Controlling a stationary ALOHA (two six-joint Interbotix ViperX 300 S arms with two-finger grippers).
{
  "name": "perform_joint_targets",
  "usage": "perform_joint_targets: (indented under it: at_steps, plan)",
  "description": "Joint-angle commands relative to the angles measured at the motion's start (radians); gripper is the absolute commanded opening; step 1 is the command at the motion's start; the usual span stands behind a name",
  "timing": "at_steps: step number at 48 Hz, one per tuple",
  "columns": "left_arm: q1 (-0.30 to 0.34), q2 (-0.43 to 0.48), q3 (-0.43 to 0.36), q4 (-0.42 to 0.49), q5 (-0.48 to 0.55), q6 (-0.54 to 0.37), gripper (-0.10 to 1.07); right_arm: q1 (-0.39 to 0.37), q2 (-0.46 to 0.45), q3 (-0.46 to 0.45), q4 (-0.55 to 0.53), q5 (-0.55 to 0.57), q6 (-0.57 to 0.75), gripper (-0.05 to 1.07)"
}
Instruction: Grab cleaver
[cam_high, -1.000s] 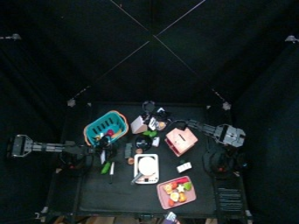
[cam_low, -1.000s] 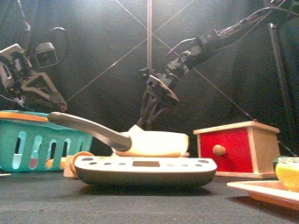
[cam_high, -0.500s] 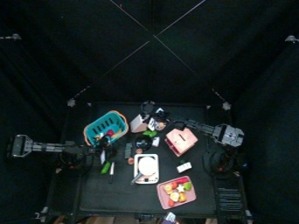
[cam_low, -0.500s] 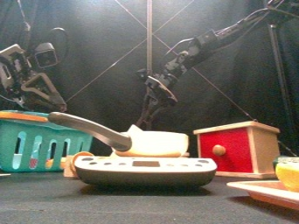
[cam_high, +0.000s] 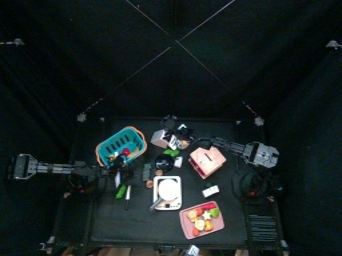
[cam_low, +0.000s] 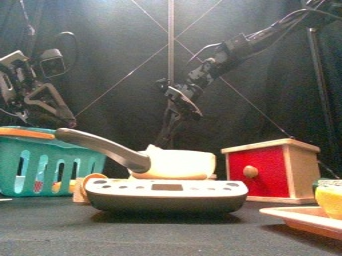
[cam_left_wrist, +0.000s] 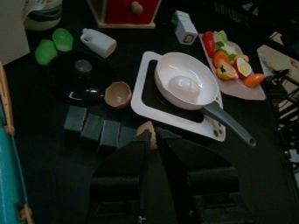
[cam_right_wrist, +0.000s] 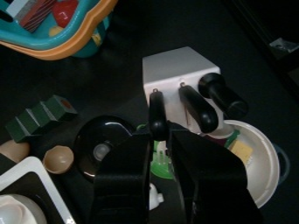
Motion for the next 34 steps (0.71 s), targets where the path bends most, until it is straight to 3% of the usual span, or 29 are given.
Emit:
perform_joint_targets:
  at_steps: [1, 8, 28, 34]
  plan:
    - [0.003, 0.0, -0.011, 0.0, -0.005, 0.002, 0.59, 0.003, -0.026, -0.031, -0.005, -0.02, -0.005, 0.68]
    - [0.003, 0.002, -0.011, -0.002, -0.003, 0.002, 0.59, 0.006, -0.026, -0.031, -0.018, -0.034, -0.002, 0.74]
    - [0.003, 0.002, -0.009, 0.0, 0.002, 0.002, 0.59, 0.006, -0.014, -0.034, -0.063, -0.048, 0.012, 0.73]
    - [0.003, 0.0, -0.009, 0.0, 0.002, 0.002, 0.59, 0.002, -0.014, -0.034, -0.064, -0.067, 0.014, 0.69]
